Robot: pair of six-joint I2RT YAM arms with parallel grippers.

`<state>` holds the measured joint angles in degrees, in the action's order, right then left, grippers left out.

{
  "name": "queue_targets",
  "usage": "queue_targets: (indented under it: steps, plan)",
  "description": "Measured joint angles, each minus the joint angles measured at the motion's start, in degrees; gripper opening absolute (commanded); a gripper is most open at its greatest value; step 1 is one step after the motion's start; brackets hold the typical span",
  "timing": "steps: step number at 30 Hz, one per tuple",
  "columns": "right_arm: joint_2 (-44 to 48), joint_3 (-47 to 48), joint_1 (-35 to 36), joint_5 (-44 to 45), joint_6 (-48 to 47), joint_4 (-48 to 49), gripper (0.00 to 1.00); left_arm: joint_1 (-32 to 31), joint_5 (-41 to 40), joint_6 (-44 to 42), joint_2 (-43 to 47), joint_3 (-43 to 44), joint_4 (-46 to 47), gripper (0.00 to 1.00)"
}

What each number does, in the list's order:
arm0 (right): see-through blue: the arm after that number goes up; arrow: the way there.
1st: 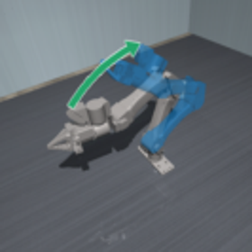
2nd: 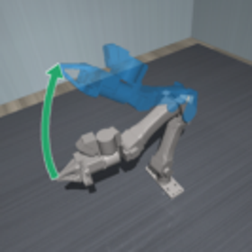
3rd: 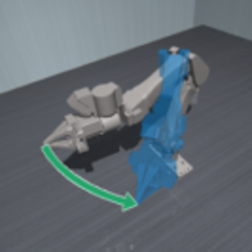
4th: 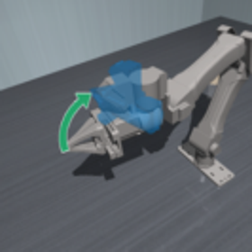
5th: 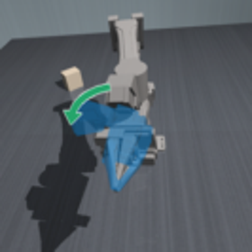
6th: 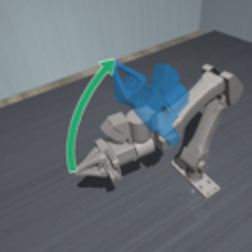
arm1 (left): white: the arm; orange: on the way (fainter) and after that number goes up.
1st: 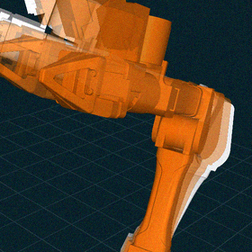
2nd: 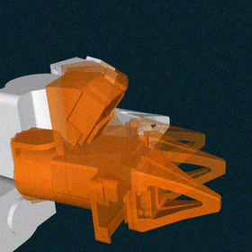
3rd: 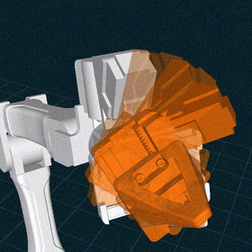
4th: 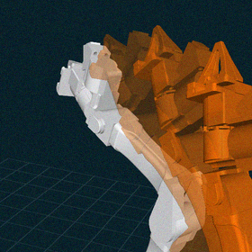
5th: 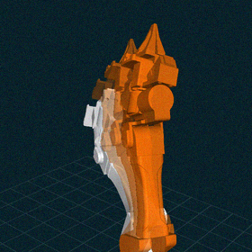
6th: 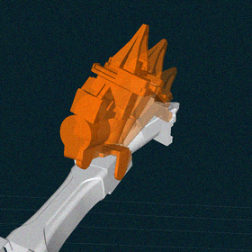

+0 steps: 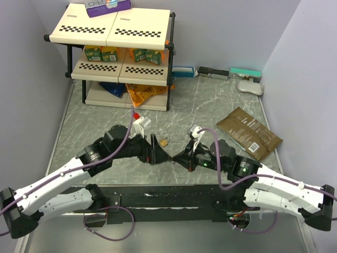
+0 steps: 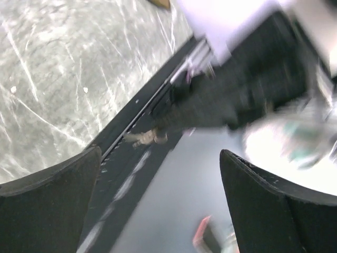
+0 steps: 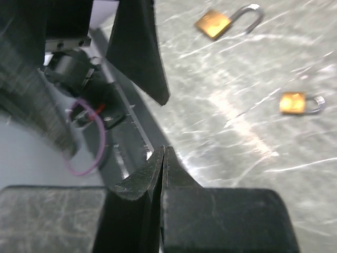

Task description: Unlock with the key

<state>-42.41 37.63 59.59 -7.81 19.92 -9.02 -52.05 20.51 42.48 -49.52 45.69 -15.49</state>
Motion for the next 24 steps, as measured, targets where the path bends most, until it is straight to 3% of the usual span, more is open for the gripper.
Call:
queue_targets:
  steps: [10,17,24]
  plan:
    - [-1.8,0.3,15.4,23.1,-14.4,7.5,0.00,4.4,-0.7,25.6,-4.6,0.7,-0.5,0.97]
    - [-7.2,0.3,21.8,35.3,-24.4,12.8,0.00,4.4,0.1,36.9,-3.4,-1.4,0.9,0.83]
    - [-8.5,0.3,23.9,42.0,-31.5,16.6,0.00,4.5,0.1,42.5,-2.7,-2.7,1.4,0.79]
